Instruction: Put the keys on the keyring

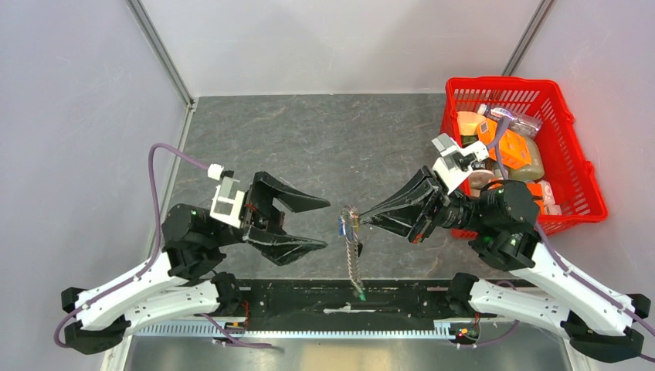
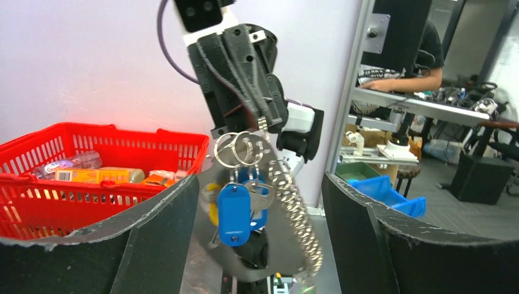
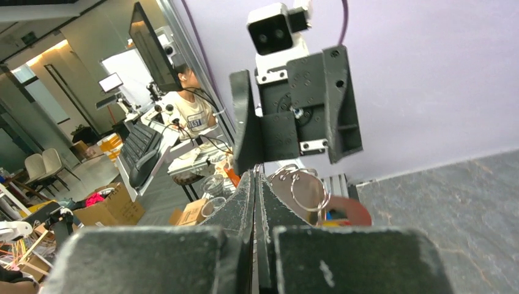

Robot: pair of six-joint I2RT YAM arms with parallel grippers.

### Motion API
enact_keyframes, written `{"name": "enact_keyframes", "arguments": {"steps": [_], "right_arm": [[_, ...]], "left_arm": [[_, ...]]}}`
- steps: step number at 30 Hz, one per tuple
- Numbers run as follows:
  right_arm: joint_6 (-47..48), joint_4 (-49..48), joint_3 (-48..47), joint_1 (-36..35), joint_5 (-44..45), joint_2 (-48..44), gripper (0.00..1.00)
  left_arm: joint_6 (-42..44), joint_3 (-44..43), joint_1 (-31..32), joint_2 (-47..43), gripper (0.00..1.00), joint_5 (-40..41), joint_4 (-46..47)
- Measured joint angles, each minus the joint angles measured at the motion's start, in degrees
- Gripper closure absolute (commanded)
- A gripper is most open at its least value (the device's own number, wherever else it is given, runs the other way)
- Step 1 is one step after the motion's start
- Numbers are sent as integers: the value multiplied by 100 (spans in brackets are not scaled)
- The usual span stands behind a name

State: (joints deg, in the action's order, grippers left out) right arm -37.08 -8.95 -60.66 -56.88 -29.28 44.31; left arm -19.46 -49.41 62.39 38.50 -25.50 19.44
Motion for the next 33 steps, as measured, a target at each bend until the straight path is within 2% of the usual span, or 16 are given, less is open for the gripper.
{"name": "enact_keyframes", "arguments": {"steps": [9,16,24,33], "right_arm": [[48,-1123,284,-2,-39,186,100],[625,-1499,682,-28,144,63,100],[1300,-1871,1117,-28,525,-254,100],[1469,-3440,1792,-28,584,-28,100]], "left_arm": [[-529,247,0,431,25,299,892],[-693,326,0,391,28,400,1377],[-678,326,0,258,28,741,1414],[-671,323,0,557,35,804,1543]]}}
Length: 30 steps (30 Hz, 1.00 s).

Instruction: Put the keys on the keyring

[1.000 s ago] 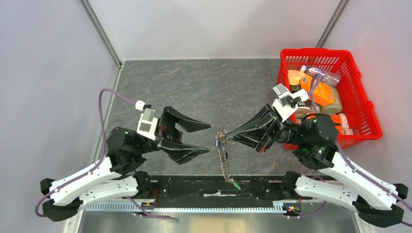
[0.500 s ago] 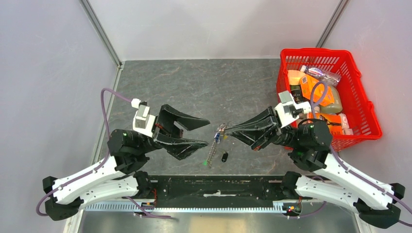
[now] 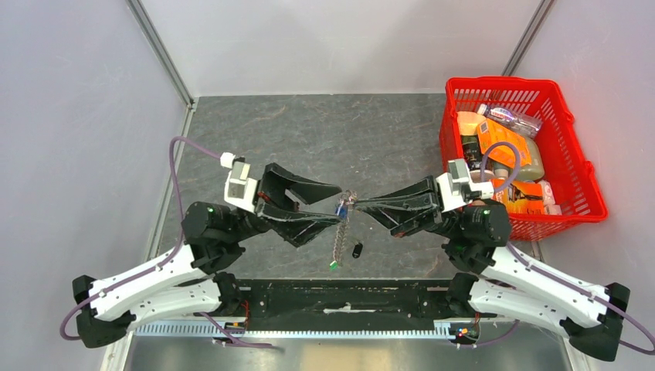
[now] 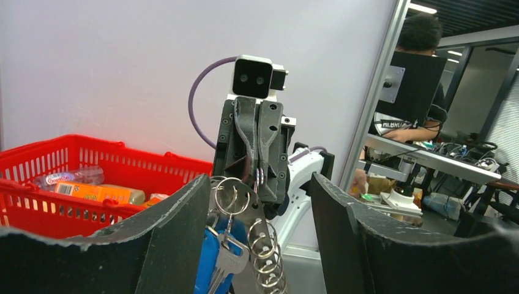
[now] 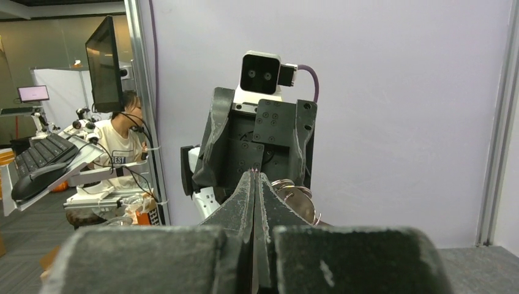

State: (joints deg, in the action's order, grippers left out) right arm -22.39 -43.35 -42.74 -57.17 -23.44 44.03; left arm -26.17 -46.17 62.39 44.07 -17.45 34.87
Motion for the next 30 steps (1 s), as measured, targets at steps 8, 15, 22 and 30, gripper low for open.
{"name": "enact_keyframes", "arguments": {"steps": [8,15,22,30], "right_arm": [[-7,-962,116,0,-17,485,100],[-7,-1294,116,0,-24,470,100],[-28,-1349,116,0,-24,468,100],[-79,-1449,116,0,-55,522,100]], "left_arm": [[-4,-37,0,367,40,-66,48],[-4,-37,0,317,48,-63,131],[-4,-37,0,304,55,-66,208],[-7,-37,0,345,62,-79,319]]}}
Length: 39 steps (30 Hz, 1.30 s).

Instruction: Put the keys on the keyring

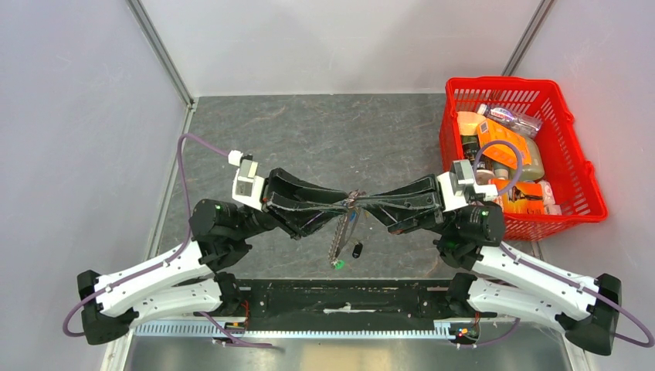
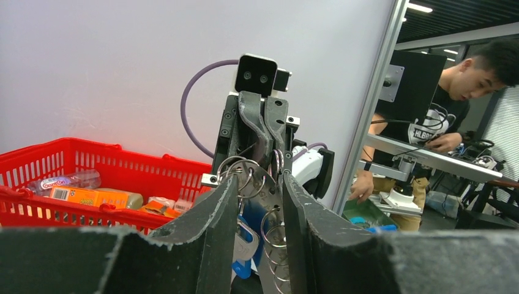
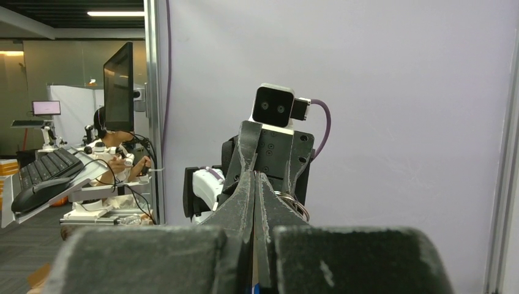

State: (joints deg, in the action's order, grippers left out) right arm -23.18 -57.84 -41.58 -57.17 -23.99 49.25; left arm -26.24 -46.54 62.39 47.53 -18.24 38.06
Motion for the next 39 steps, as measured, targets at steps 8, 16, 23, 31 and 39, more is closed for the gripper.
{"name": "enact_keyframes", "arguments": {"steps": [8,16,23,31,39], "right_arm": [[-76,-39,-4,0,-35,92,100],[-105,-83,-4,0,-26,96,100],[-149,-122,-2,0,-13,66,100],[35,1523,-4,-20,42,-763,58],[380,3877,-728,-24,380,-1526,49]], "left_arm": [[-4,0,0,70,72,-31,87],[-28,-24,0,72,98,-90,127],[-28,-136,-2,144,98,-210,85],[-9,-269,-2,48,98,-448,-645],[68,-461,0,-254,98,-739,-1740]]}}
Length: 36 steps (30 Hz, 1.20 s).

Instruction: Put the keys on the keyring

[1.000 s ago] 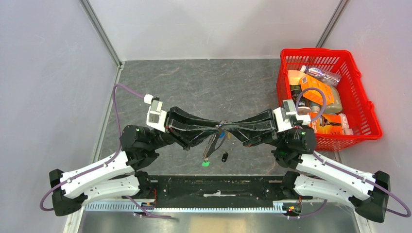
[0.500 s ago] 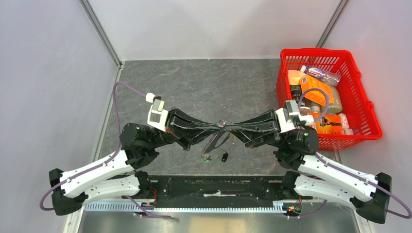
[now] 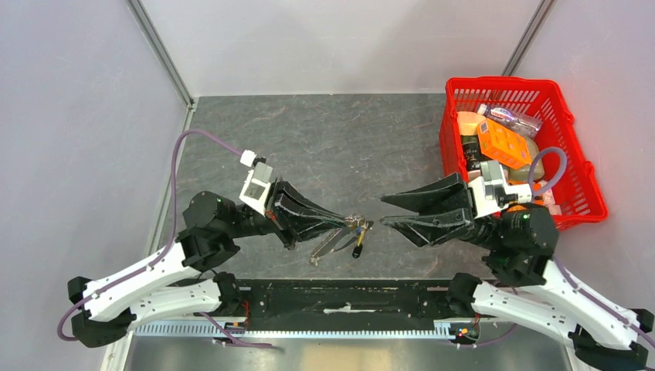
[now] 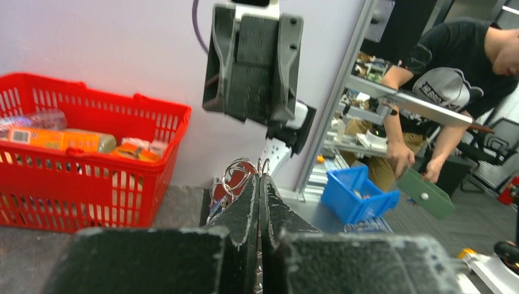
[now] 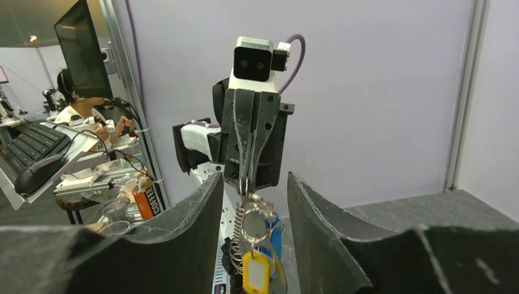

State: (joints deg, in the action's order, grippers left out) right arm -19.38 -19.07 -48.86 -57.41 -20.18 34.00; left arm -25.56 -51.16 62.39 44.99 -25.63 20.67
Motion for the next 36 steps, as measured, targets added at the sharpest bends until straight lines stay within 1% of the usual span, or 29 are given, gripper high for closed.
{"name": "enact_keyframes", "arguments": {"steps": [5,9,14,19,25,32,36], "right_arm": [[256,1628,-1154,0,-83,404,49],[472,2922,-1993,0,-466,1132,50],[793,4262,-2367,0,-844,1860,51],[1023,5143,-2546,2,-997,2124,52],[1110,5497,-2601,2,-1137,2020,51],[1108,5650,-2621,2,-1290,1963,52],[1108,5694,-2623,2,-1355,1998,54]], "left_arm": [[133,-487,0,144,98,-330,-1115],[302,-780,0,304,98,-494,-2022],[472,-809,0,461,98,-498,-2924],[586,-804,0,511,98,-501,-3460],[664,-804,0,501,98,-501,-3523],[684,-804,0,498,98,-503,-3530],[684,-804,0,498,98,-505,-3528]]}}
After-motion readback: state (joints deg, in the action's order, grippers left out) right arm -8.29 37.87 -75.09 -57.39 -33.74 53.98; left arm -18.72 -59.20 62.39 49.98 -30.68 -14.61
